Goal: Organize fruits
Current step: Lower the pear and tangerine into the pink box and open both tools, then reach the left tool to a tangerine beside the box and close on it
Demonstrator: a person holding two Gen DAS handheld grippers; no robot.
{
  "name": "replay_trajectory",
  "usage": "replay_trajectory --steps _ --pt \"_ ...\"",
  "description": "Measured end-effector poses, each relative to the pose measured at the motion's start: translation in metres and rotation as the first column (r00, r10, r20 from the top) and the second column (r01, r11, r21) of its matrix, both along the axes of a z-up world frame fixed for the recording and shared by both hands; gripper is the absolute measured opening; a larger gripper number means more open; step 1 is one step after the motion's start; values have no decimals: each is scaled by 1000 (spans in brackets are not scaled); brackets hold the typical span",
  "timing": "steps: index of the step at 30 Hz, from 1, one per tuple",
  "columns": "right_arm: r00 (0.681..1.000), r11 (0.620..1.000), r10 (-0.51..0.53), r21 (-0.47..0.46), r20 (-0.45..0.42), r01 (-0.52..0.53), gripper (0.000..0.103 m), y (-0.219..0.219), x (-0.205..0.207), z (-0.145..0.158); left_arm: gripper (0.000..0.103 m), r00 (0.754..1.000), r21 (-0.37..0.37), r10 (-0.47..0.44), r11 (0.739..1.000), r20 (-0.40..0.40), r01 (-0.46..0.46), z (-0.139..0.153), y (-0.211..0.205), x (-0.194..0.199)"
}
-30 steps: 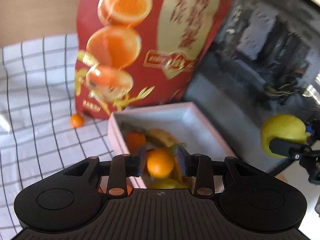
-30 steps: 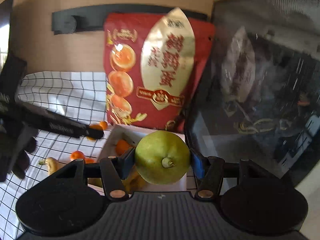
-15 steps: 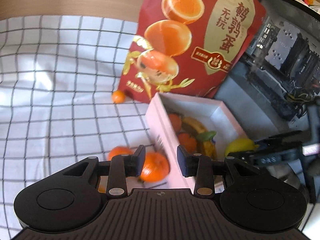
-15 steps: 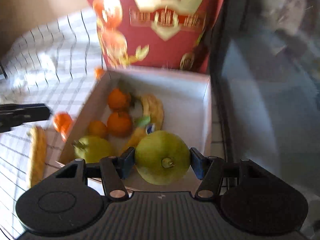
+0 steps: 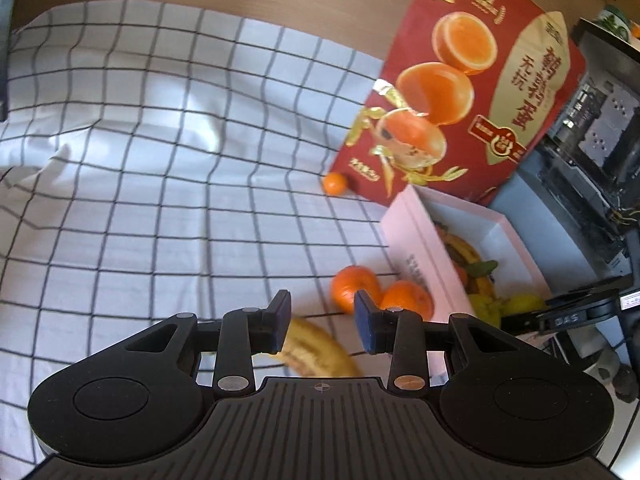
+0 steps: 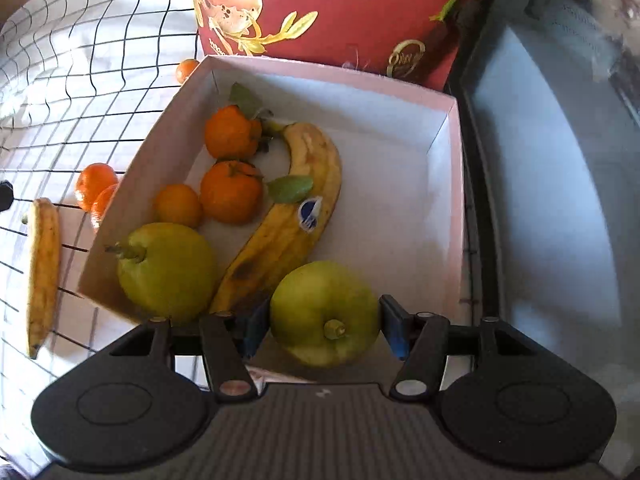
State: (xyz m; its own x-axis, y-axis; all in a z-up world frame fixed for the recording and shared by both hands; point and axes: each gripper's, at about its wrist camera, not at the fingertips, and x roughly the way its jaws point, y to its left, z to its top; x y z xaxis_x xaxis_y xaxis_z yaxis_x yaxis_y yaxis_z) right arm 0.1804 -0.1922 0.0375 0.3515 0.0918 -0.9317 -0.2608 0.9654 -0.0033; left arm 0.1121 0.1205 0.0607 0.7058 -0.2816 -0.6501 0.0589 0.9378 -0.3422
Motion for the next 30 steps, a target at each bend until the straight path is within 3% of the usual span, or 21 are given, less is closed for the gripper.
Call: replay_trajectory --steps 12,20,24,30 --pt "981 997 -70 46 181 63 60 -3 -37 19 38 998 19 45 999 -40 -44 -4 27 -20" --pt "935 997 -83 29 344 78 69 -3 -93 41 38 997 29 -73 997 -24 74 -1 -1 -5" --pt "929 997 -76 13 362 76 69 3 -115 40 39 988 58 -157 986 -16 157 -3 -30 4" --pt "938 994 -105 62 329 90 70 14 -138 25 39 970 193 -244 951 -14 242 -5 -67 13"
